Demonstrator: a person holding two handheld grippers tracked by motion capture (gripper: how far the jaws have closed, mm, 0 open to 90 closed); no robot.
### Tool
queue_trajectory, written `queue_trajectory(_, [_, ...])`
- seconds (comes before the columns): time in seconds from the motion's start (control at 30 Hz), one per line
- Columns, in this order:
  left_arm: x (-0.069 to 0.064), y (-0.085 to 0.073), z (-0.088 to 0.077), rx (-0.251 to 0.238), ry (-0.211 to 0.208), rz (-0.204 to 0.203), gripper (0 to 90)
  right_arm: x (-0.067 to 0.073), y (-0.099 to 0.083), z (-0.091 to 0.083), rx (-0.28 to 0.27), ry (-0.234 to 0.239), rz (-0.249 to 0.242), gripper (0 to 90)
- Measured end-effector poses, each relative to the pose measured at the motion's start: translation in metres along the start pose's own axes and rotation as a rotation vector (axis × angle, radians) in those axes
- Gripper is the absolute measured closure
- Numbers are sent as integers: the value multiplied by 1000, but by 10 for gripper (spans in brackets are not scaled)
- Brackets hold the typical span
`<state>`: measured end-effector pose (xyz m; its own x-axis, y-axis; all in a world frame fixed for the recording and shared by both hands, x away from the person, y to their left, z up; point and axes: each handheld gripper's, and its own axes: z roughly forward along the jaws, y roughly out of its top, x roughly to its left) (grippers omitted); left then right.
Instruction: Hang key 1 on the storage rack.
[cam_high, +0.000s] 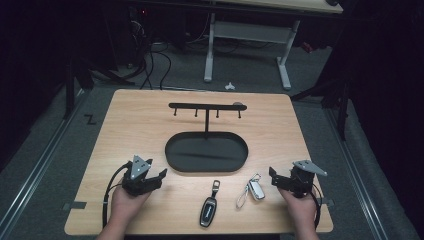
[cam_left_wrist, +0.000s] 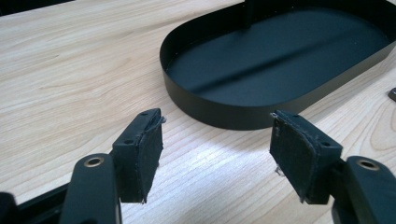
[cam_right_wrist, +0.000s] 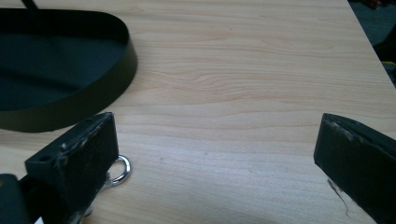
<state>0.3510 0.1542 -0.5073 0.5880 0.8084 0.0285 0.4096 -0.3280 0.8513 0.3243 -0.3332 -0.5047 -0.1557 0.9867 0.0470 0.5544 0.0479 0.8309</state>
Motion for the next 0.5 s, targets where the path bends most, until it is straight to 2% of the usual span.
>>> queue_trajectory(0.17, [-2, 3, 3, -1, -3, 0, 342, 4, -2, -7, -26, 36, -1, 0])
queue_trajectory(0.23, [-3, 5, 7, -7, -7, 3, 341, 4, -4, -8, -26, 73, 6, 0])
queue_trajectory(0.3, [-3, 6, 9, -5, -14, 3, 340, 4, -5, -8, -20, 79, 3, 0])
queue_trajectory(0.4, [-2, 8, 13, -24, -50, -27, 343, 6, -7, -10, -16, 91, 7, 0])
queue_trajectory(0.5, [-3, 9, 13, -36, -58, -33, 341, 9, -8, -13, -21, 99, 11, 0])
